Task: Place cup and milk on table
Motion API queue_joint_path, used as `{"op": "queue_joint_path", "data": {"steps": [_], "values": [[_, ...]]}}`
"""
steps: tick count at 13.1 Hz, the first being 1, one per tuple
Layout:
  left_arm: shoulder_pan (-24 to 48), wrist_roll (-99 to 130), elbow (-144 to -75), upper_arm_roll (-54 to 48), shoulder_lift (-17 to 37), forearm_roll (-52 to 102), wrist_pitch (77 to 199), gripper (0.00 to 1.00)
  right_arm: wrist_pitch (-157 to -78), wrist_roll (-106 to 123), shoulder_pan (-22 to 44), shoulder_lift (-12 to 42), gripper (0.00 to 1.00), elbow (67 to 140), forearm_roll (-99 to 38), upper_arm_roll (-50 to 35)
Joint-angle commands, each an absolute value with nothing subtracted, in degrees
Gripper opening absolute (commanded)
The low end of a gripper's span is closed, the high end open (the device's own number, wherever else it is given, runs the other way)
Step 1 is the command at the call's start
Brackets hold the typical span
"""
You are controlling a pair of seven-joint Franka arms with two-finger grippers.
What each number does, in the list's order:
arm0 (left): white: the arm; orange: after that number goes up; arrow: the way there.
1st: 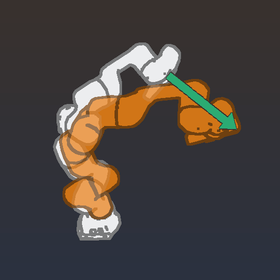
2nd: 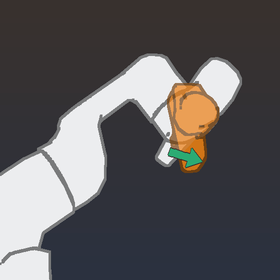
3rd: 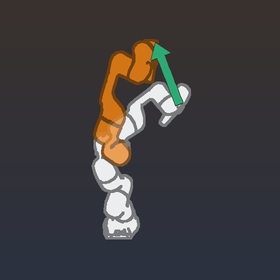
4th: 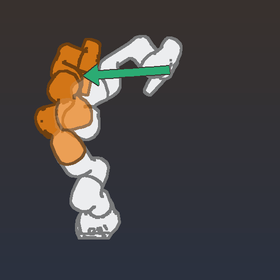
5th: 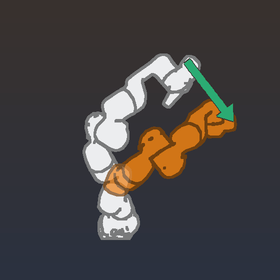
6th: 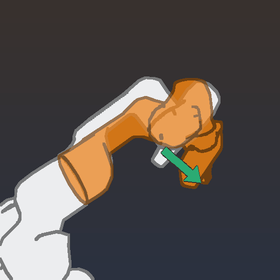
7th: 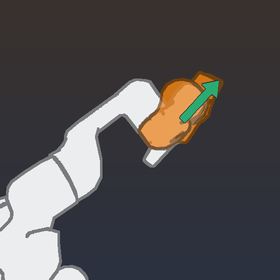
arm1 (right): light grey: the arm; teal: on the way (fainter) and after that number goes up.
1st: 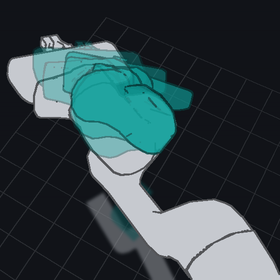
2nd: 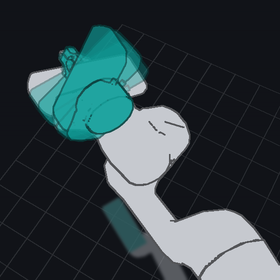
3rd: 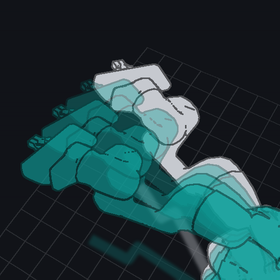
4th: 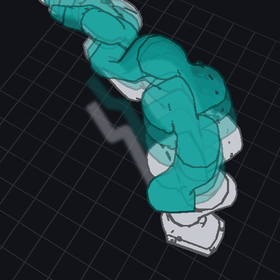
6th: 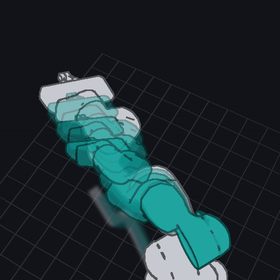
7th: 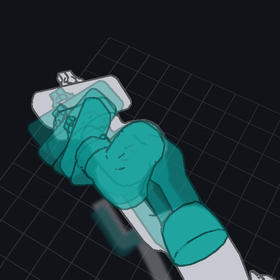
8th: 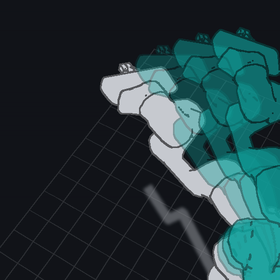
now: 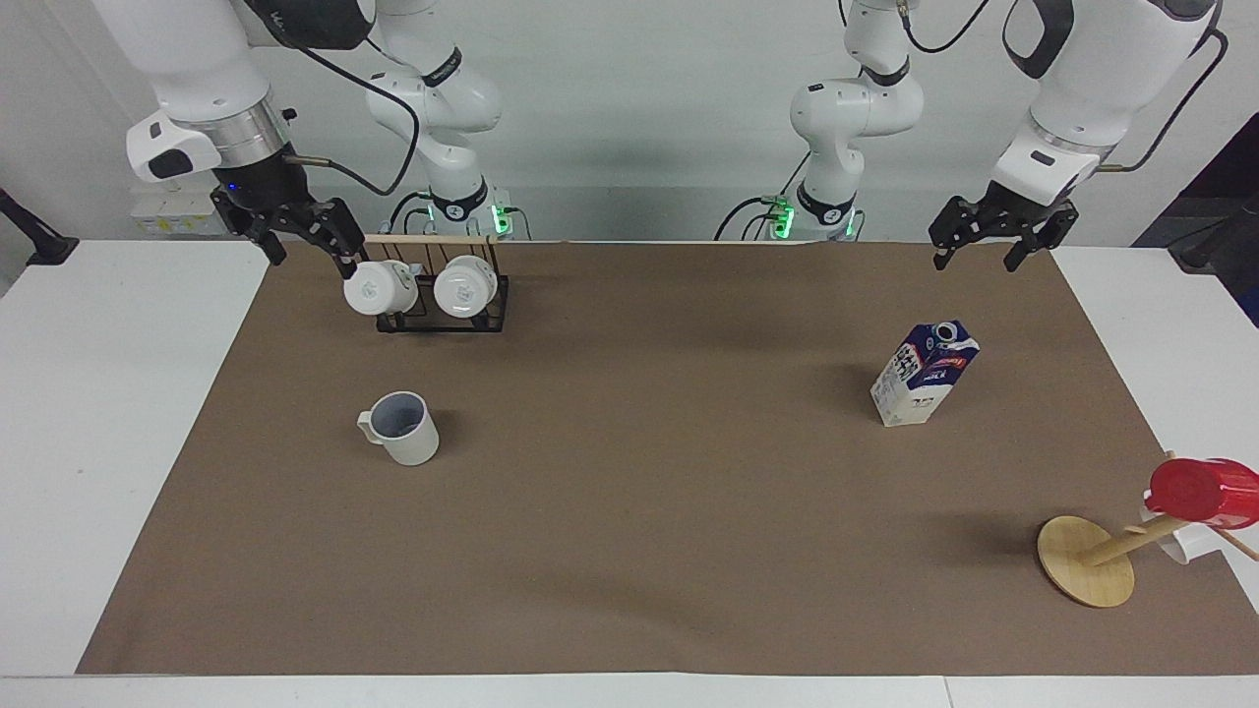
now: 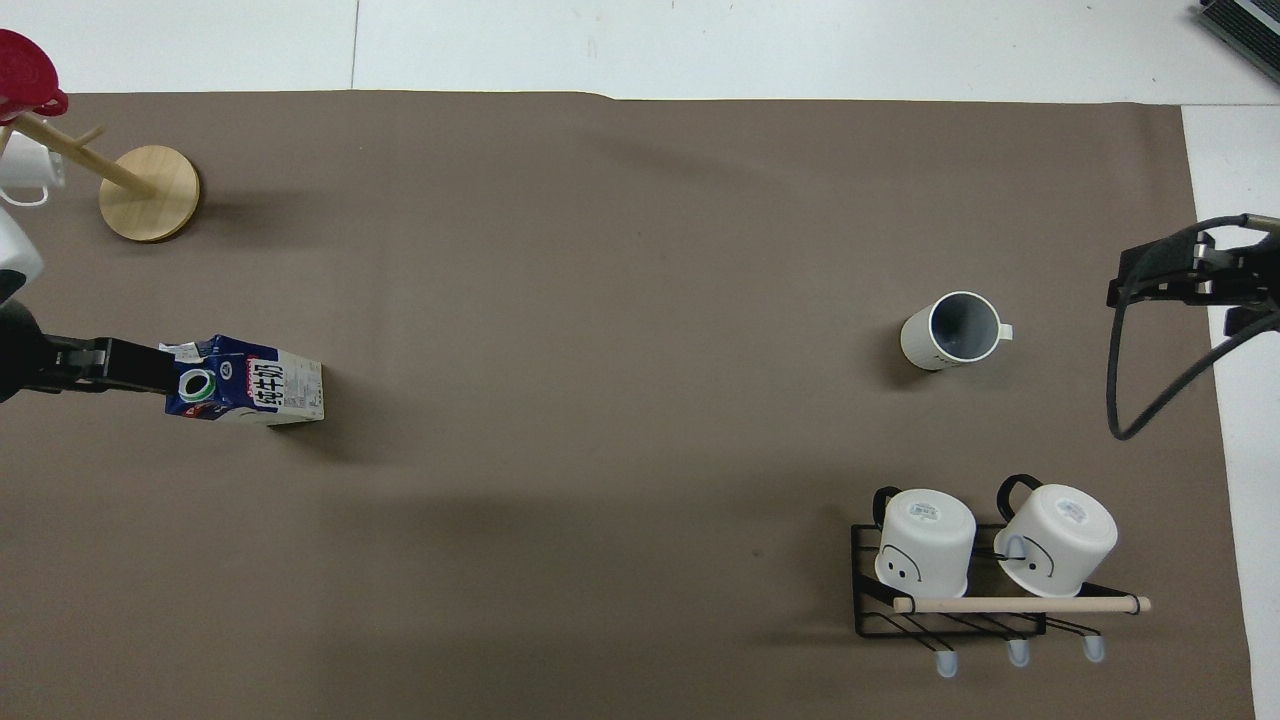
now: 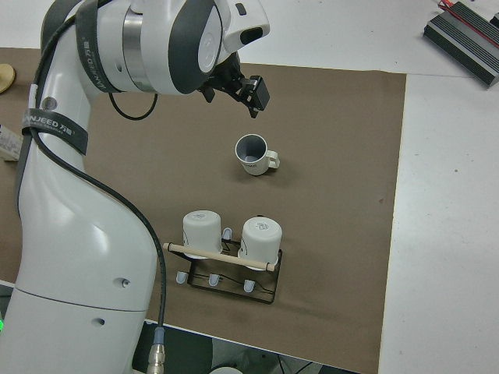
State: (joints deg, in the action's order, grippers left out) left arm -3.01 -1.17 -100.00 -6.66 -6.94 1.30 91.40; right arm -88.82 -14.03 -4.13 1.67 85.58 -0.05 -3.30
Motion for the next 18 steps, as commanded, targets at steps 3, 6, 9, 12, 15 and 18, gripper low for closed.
{"op": "queue_joint_path", "data": {"steps": [3, 6, 9, 12, 15, 18], "values": [[-3.2, -0.5, -99.1, -6.1, -7.3, 0.4, 89.3, 1.0, -89.5, -12.7, -4.6, 0.6, 1.0, 86.9, 0.5, -3.8], [-3.4, -0.6, -99.1, -5.7, -7.3, 0.4, 89.5, 1.0, -89.4, -13.4, -4.6, 0.6, 1.0, 86.9, 0.3, -3.8], [-3.3, -0.7, -99.1, -5.9, -7.3, 0.4, 89.5, 1.0, -89.5, -13.4, -4.6, 0.6, 1.0, 86.9, 0.3, -3.8], [-3.4, -0.6, -99.1, -5.8, -7.3, 0.4, 89.6, 1.0, -89.5, -12.8, -4.5, 0.4, 1.0, 87.0, 0.3, -3.8], [-3.3, -0.7, -99.1, -5.9, -7.3, 0.4, 89.5, 1.0, -89.6, -12.4, -4.5, 0.4, 1.0, 87.3, 0.4, -3.8], [-3.3, -0.6, -99.1, -5.8, -7.3, 0.4, 89.5, 1.0, -91.1, -12.3, -4.5, 0.3, 1.0, 87.5, 0.4, -3.8]]}}
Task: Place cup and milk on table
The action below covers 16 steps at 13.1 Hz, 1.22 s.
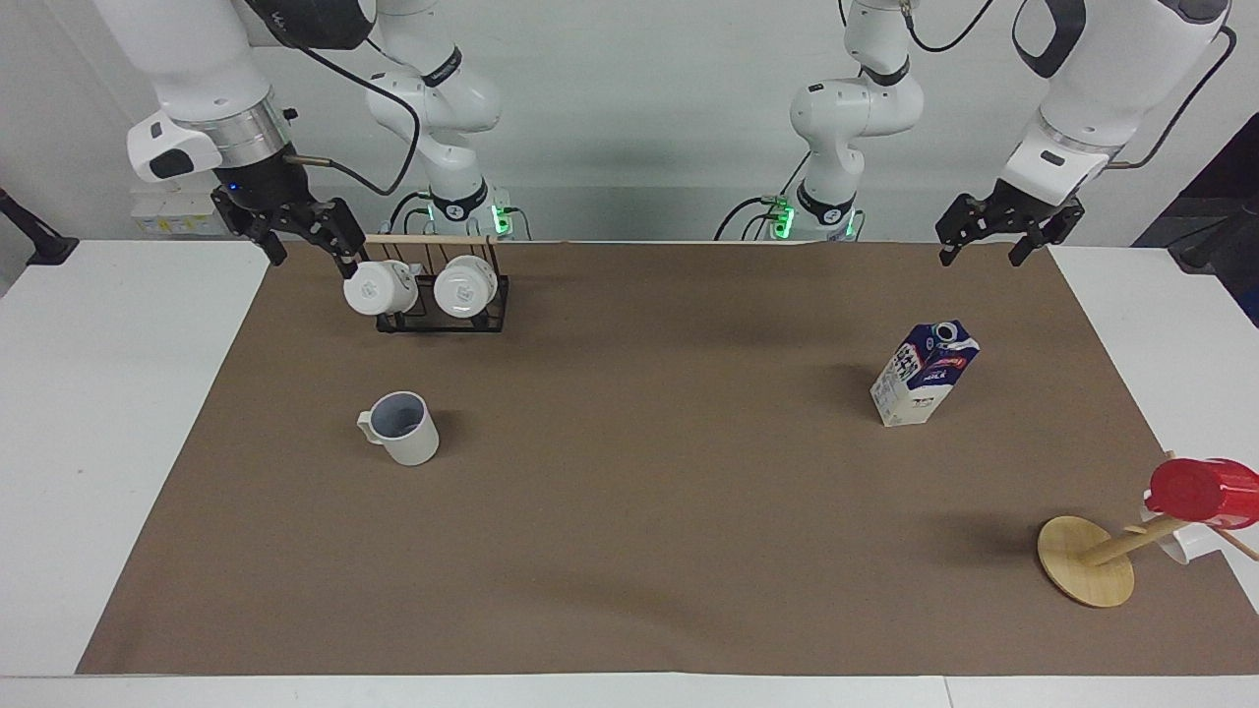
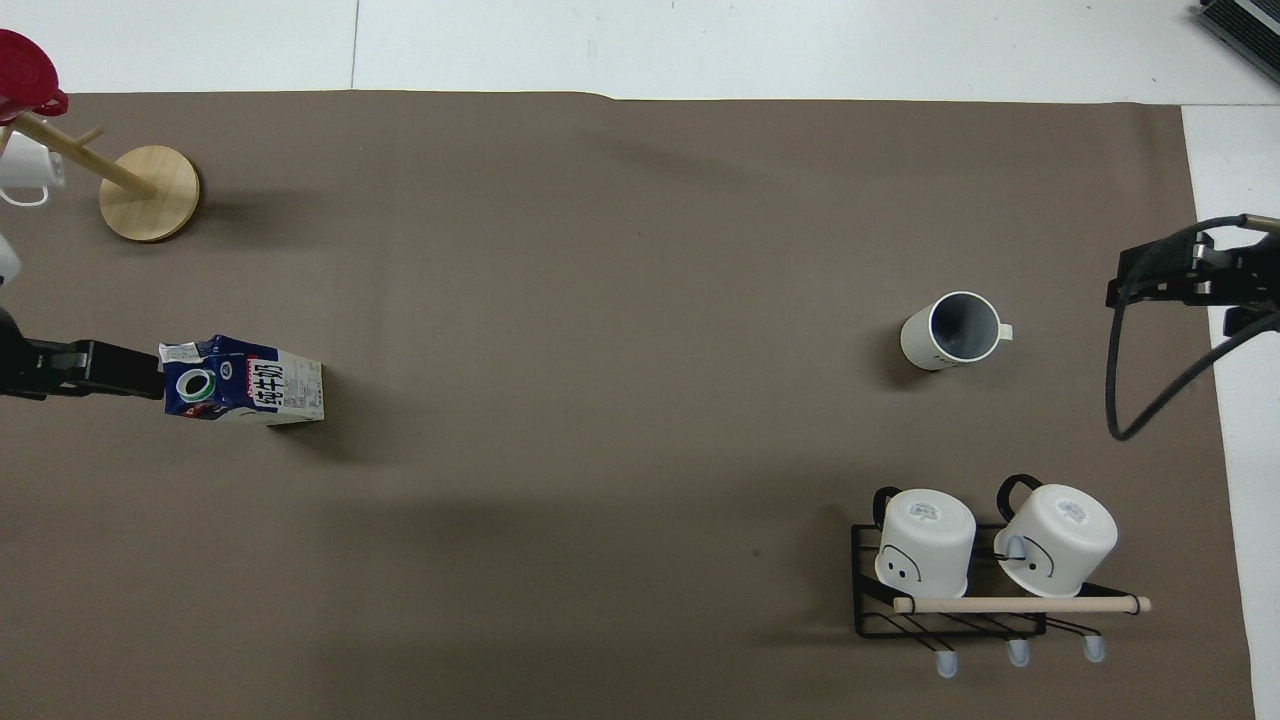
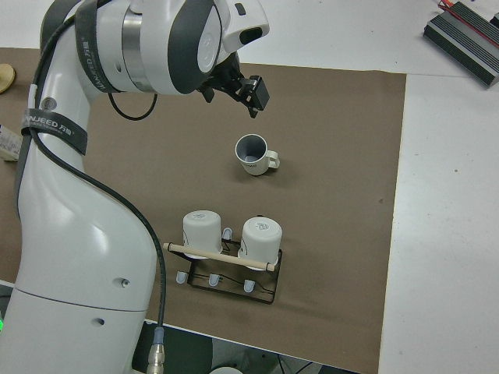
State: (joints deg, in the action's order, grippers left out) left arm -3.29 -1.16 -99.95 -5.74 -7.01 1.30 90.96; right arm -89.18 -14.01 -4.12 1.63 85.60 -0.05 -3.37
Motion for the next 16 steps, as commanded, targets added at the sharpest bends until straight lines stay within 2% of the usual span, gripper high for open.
{"op": "queue_joint_path", "data": {"steps": [1, 16], "values": [[-3.3, -0.6, -99.1, -5.8, -7.3, 0.4, 89.5, 1.0, -91.1, -12.3, -4.4, 0.3, 1.0, 87.5, 0.4, -3.8], [-3.3, -0.6, -99.1, -5.8, -7.3, 0.4, 89.6, 1.0, -94.5, -12.6, -3.4, 0.4, 1.0, 88.0, 0.4, -3.8]]}}
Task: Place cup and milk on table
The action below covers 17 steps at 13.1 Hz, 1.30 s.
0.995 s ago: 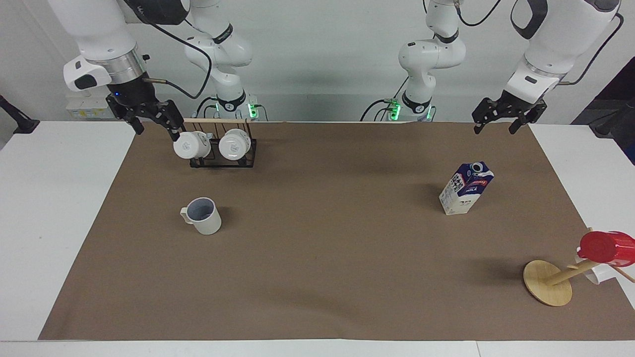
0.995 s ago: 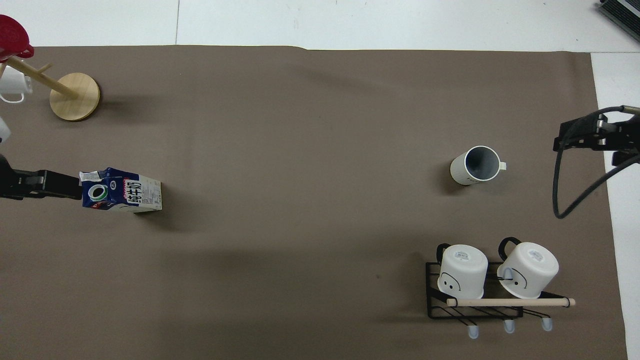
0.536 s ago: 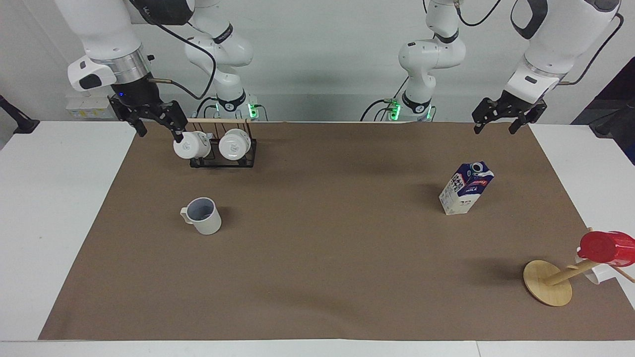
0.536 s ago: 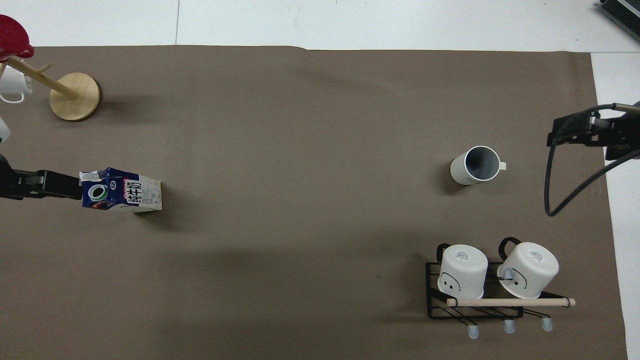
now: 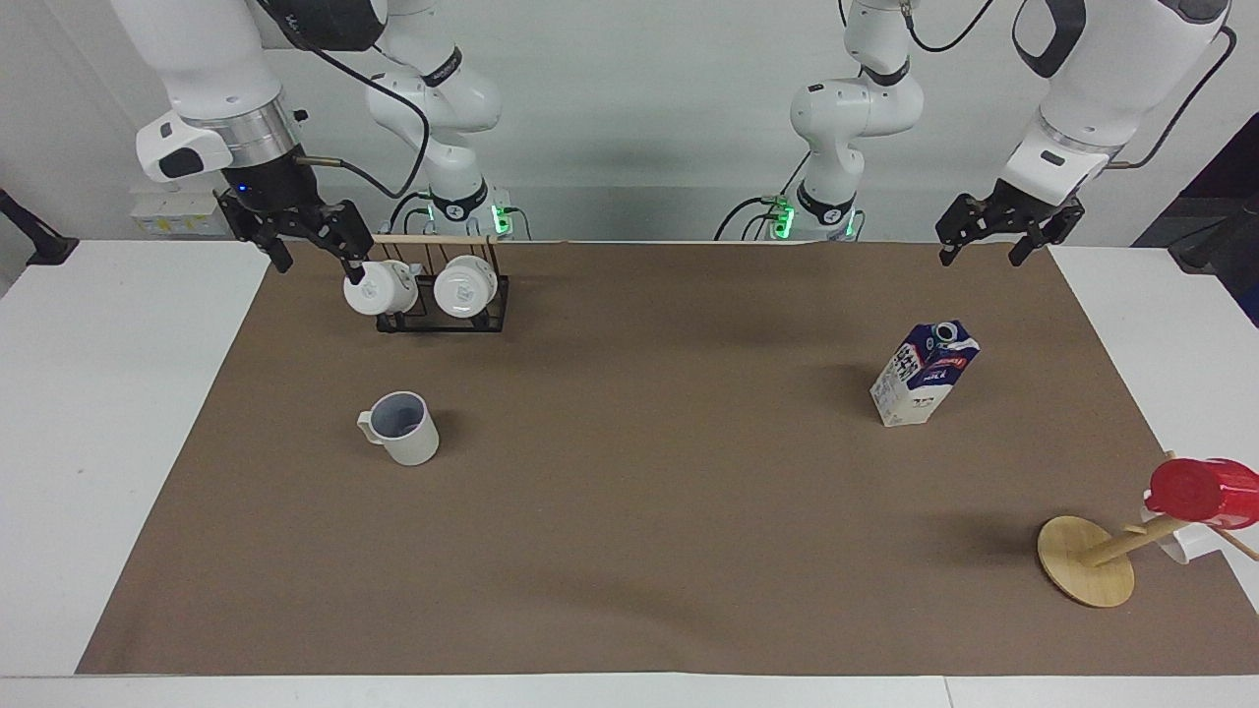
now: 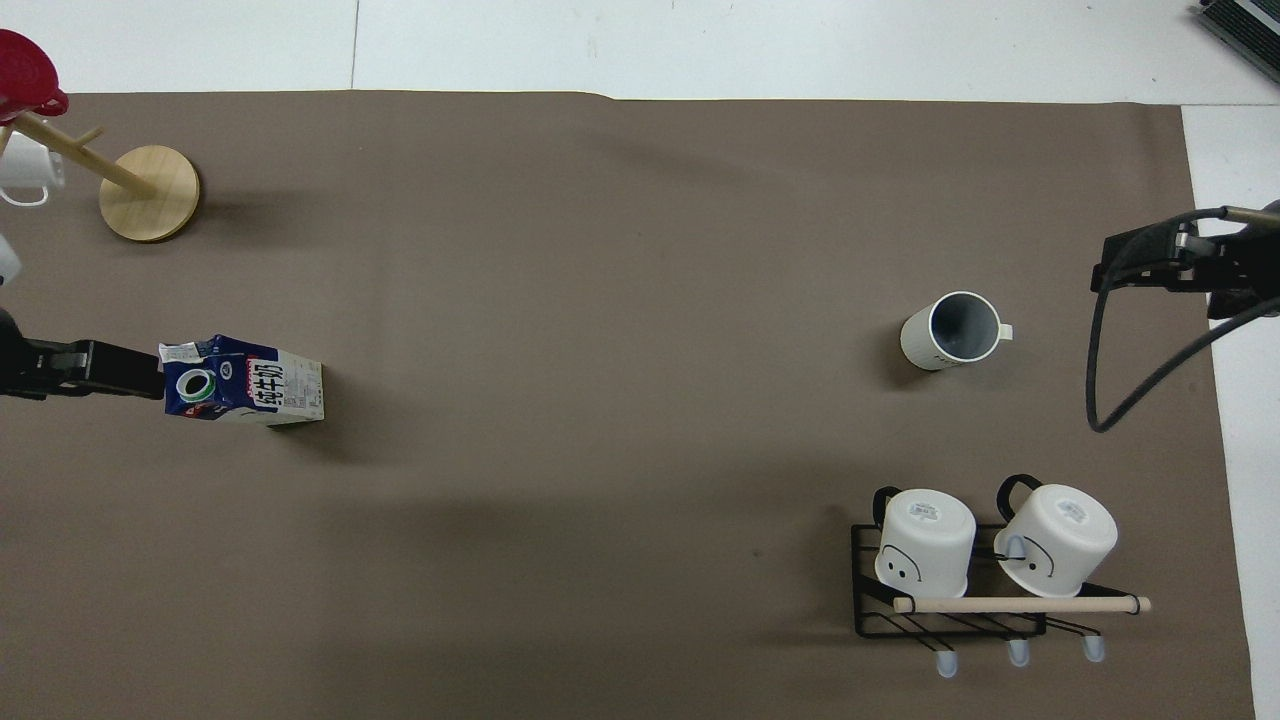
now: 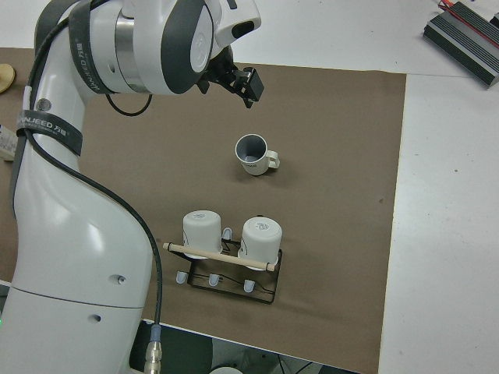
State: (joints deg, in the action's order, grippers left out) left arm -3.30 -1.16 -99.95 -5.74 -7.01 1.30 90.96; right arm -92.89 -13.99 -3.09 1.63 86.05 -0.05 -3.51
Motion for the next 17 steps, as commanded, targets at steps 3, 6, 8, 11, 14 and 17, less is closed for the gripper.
{"op": "queue_joint_path", "data": {"steps": [3, 6, 8, 11, 14, 17], "values": [[-3.3, -0.6, -99.1, -5.8, -7.3, 0.4, 89.6, 1.0, -95.0, -12.5, -3.4, 0.4, 1.0, 88.0, 0.5, -3.8], [-3.3, -0.6, -99.1, -5.8, -7.3, 0.4, 89.5, 1.0, -96.3, -12.5, -3.4, 0.4, 1.0, 88.0, 0.7, -3.8], [-3.3, -0.6, -99.1, -5.8, -7.3, 0.4, 89.5, 1.0, -96.7, -12.5, -3.4, 0.9, 1.0, 88.0, 0.9, -3.8], [-3.3, -0.6, -99.1, -5.8, -7.3, 0.4, 89.6, 1.0, -97.6, -12.7, -3.3, 1.1, 1.0, 87.9, 0.9, -3.8], [-3.3, -0.7, -99.1, -5.8, -7.3, 0.4, 89.6, 1.0, -98.4, -12.7, -3.3, 1.8, 1.0, 87.7, 1.0, -3.8], [-3.3, -0.7, -99.1, -5.8, -7.3, 0.4, 89.6, 1.0, -99.6, -12.7, -3.2, 3.0, 1.0, 87.6, 0.9, -3.8]]}}
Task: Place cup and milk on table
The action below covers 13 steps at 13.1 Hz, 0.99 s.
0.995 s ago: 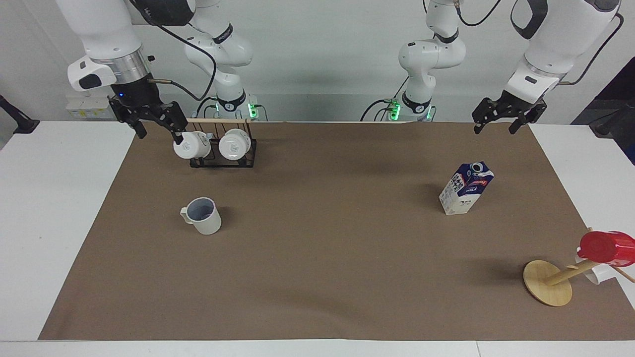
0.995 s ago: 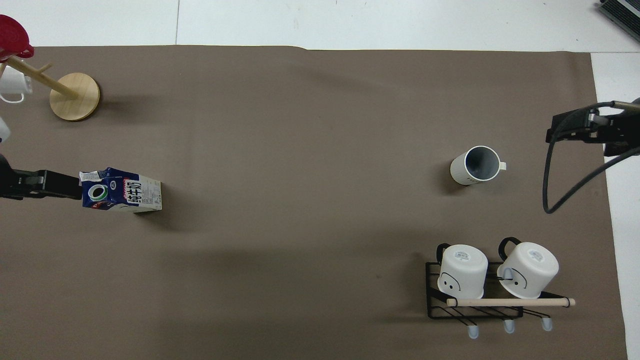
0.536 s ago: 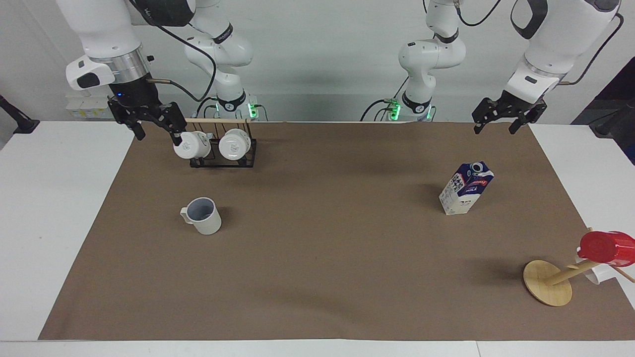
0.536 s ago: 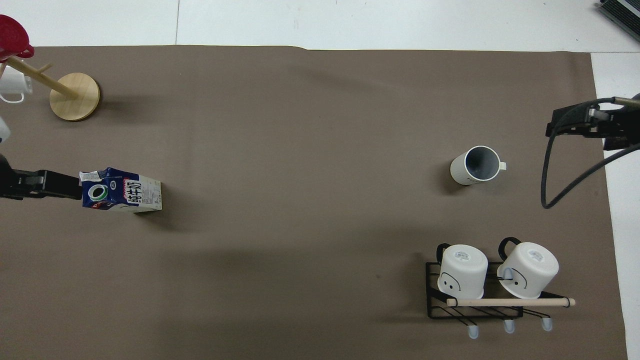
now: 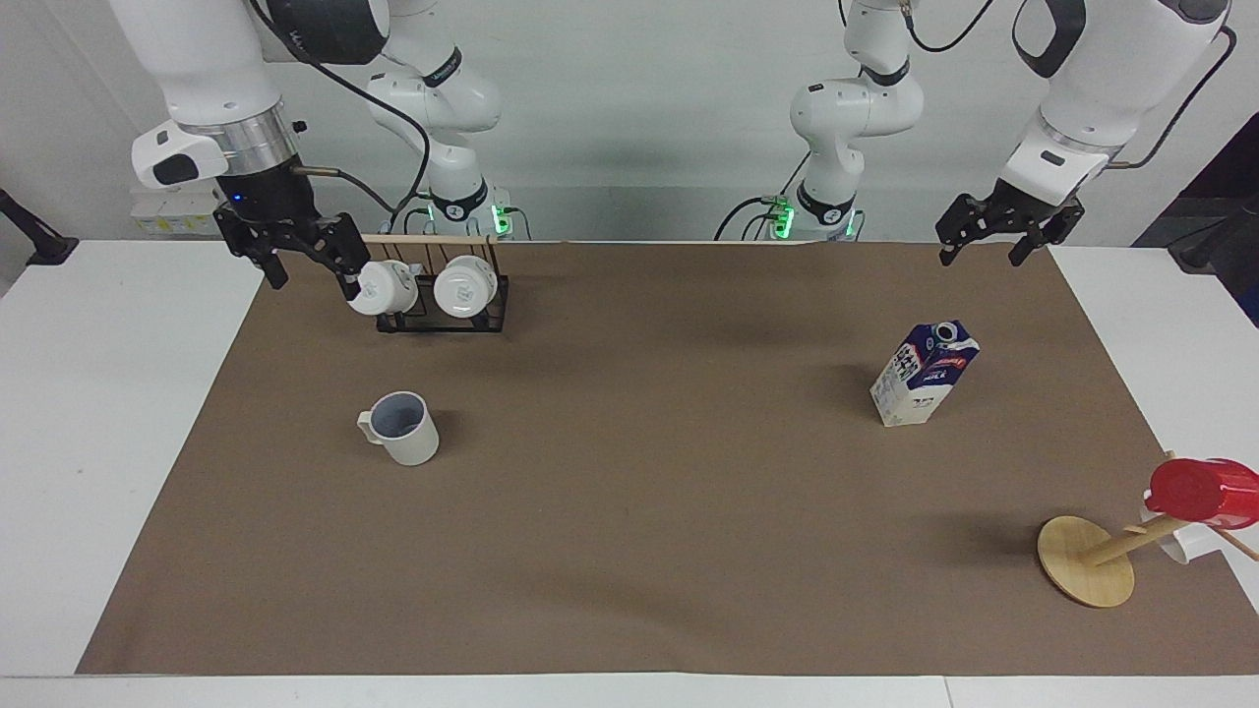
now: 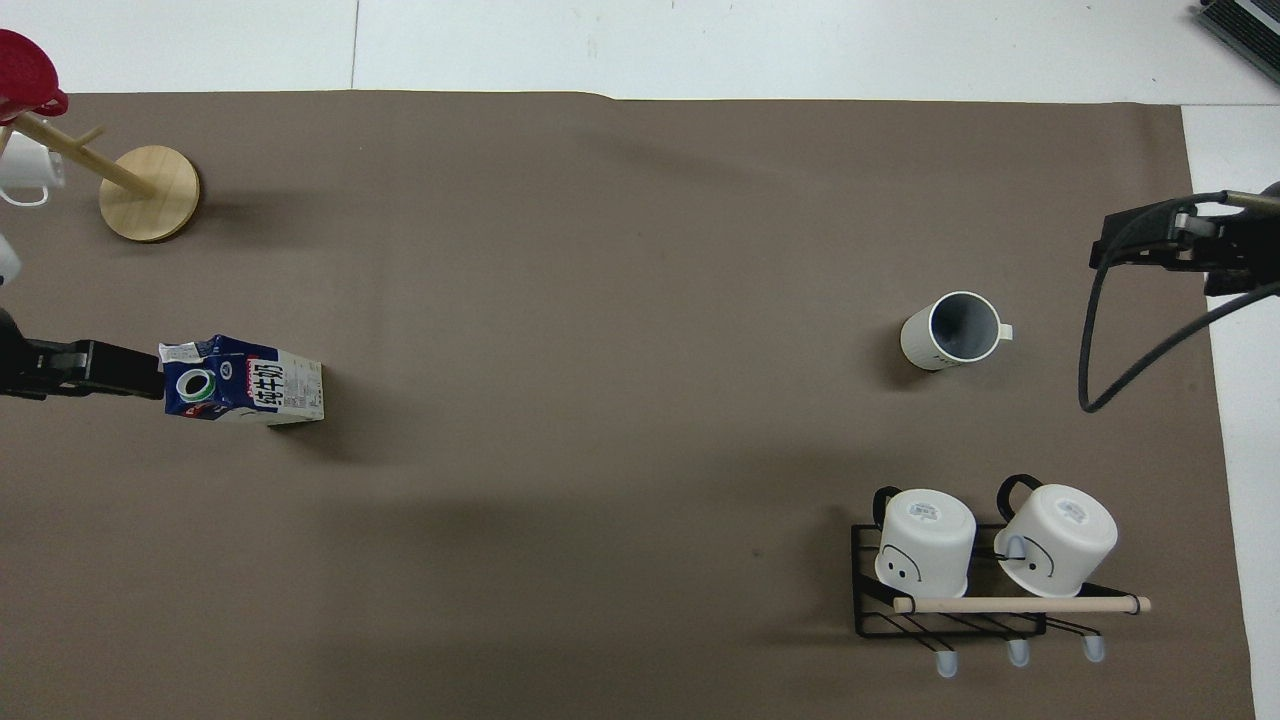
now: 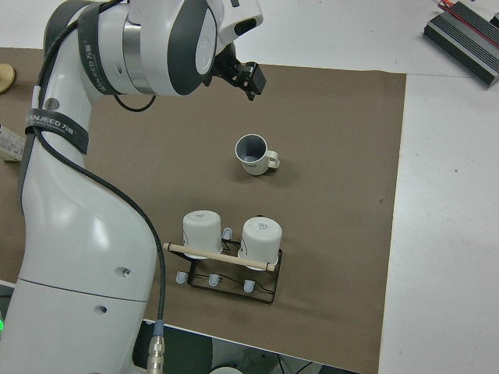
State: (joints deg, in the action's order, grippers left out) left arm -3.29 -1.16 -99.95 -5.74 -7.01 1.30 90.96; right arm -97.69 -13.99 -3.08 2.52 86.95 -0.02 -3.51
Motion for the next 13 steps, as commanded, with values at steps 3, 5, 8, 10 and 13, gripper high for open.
{"op": "queue_joint_path", "data": {"steps": [3, 5, 8, 10, 13], "values": [[-3.3, -0.6, -99.1, -5.8, -7.3, 0.4, 89.6, 1.0, -101.6, -12.7, -2.4, 5.5, 1.0, 88.0, 1.0, -3.8], [-3.3, -0.7, -99.1, -5.8, -7.3, 0.4, 89.6, 1.0, -104.1, -12.6, -1.8, 8.8, 1.0, 88.6, 1.8, -3.8], [-3.3, -0.6, -99.1, -5.8, -7.3, 0.4, 89.6, 1.0, -111.3, -13.2, 0.2, 9.8, 1.0, 94.0, 1.9, -3.8], [-3.3, -0.6, -99.1, -5.8, -7.3, 0.4, 89.6, 1.0, -112.1, -13.4, 1.2, 10.6, 1.0, 95.5, 2.1, -3.8], [-3.3, -0.7, -99.1, -5.8, -7.3, 0.4, 89.6, 1.0, -116.3, -13.3, 1.8, 11.4, 1.0, 98.9, 2.1, -3.8]]}}
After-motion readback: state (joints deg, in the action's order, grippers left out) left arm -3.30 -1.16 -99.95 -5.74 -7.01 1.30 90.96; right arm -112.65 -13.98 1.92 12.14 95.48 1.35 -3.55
